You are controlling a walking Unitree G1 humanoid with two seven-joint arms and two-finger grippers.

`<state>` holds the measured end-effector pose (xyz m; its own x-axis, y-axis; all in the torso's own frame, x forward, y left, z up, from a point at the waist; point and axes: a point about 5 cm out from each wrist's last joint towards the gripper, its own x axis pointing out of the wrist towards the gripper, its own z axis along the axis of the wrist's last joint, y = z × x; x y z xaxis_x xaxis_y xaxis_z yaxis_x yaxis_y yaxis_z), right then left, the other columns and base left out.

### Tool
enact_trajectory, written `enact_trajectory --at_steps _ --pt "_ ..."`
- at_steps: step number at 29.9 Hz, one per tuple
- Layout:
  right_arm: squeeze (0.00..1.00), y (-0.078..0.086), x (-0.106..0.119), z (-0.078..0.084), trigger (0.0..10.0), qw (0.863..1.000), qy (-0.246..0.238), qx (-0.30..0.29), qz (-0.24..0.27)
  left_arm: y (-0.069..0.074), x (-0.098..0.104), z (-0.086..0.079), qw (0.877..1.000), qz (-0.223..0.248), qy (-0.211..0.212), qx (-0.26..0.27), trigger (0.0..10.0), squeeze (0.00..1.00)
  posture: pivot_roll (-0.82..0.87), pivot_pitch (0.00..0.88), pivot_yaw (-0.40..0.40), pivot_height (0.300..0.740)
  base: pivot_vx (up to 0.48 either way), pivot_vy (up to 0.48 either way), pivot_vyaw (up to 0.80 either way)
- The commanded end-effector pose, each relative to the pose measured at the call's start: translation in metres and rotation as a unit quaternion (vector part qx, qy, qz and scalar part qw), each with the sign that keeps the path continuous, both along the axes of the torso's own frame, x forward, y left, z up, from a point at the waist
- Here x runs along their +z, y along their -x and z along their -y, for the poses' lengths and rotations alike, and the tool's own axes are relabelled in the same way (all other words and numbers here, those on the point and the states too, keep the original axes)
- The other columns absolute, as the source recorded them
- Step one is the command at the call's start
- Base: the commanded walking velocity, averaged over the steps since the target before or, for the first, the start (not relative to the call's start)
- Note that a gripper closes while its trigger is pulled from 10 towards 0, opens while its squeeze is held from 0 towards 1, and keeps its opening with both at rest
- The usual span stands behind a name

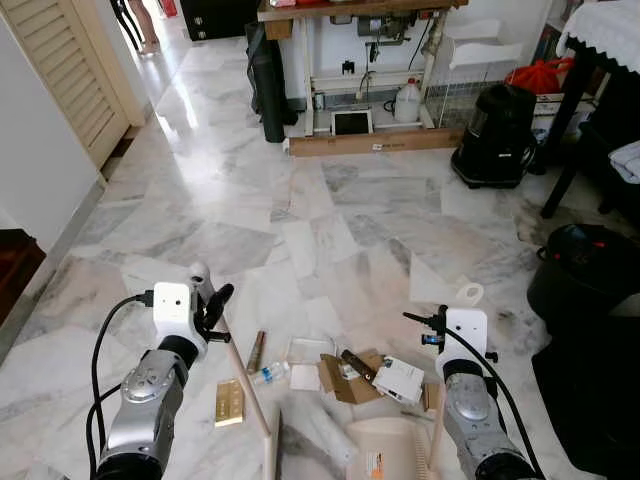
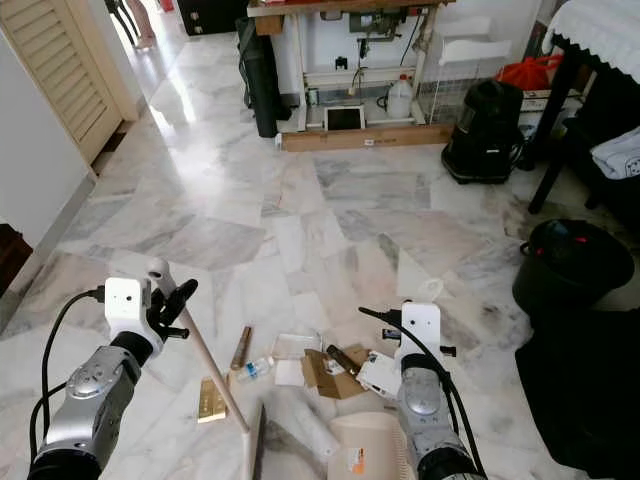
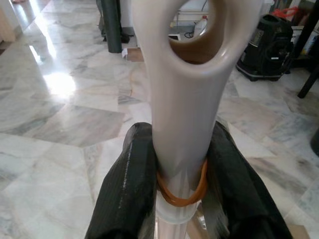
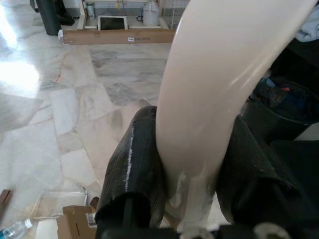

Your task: Sweep floor

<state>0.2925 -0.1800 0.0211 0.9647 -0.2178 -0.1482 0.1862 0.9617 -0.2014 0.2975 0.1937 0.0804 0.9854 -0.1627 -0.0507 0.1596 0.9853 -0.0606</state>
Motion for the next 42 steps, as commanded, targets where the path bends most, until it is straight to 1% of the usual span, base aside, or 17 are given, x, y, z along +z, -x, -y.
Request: enact_trajectory --at_steps 1,7,12,15,20,32,42 --pt "0.0 0.0029 -0.0051 -0.0021 10.0 1.0 -0.007 0.001 -0.015 -0.0038 0.0084 -0.0026 1.0 0.022 0.003 0.007 10.0 0.0 0.07 0.027 0.072 0.74 0.0 0.0 0.0" --pt "0.0 0.0028 -0.0051 -0.0025 10.0 1.0 -0.008 0.003 -0.015 -0.0037 0.0079 -0.0029 1.0 0.024 -0.002 0.013 10.0 0.0 0.07 0.028 0.071 0.74 0.0 0.0 0.0" --pt "0.0 0.0017 -0.0036 -0.0054 10.0 1.0 -0.01 0.01 -0.009 -0.0039 0.0084 -0.0051 0.998 0.041 -0.028 0.041 10.0 0.0 0.07 0.027 0.07 0.74 0.0 0.0 0.0" --pt "0.0 0.0019 -0.0032 -0.0048 10.0 1.0 -0.009 0.009 -0.007 -0.0042 0.0086 -0.0037 0.998 0.043 -0.025 0.041 10.0 0.0 0.07 0.028 0.069 0.74 0.0 0.0 0.0" --pt "0.0 0.0014 0.0019 -0.0009 10.0 1.0 -0.001 -0.001 0.015 -0.0038 0.0057 -0.0022 0.998 0.043 -0.024 0.041 10.0 0.0 0.07 0.032 0.069 0.74 0.0 0.0 0.0" --pt "0.0 0.0025 -0.0002 -0.001 10.0 1.0 -0.003 0.002 0.009 -0.0042 0.0025 0.0001 0.998 0.039 -0.023 0.036 10.0 0.0 0.07 0.036 0.067 0.74 0.0 0.0 0.0" --pt "0.0 0.0018 -0.0001 -0.0027 10.0 1.0 -0.004 0.006 0.008 -0.0045 0.0032 0.0006 0.998 0.042 -0.024 0.034 10.0 0.0 0.07 0.033 0.065 0.74 0.321 0.0 0.0"
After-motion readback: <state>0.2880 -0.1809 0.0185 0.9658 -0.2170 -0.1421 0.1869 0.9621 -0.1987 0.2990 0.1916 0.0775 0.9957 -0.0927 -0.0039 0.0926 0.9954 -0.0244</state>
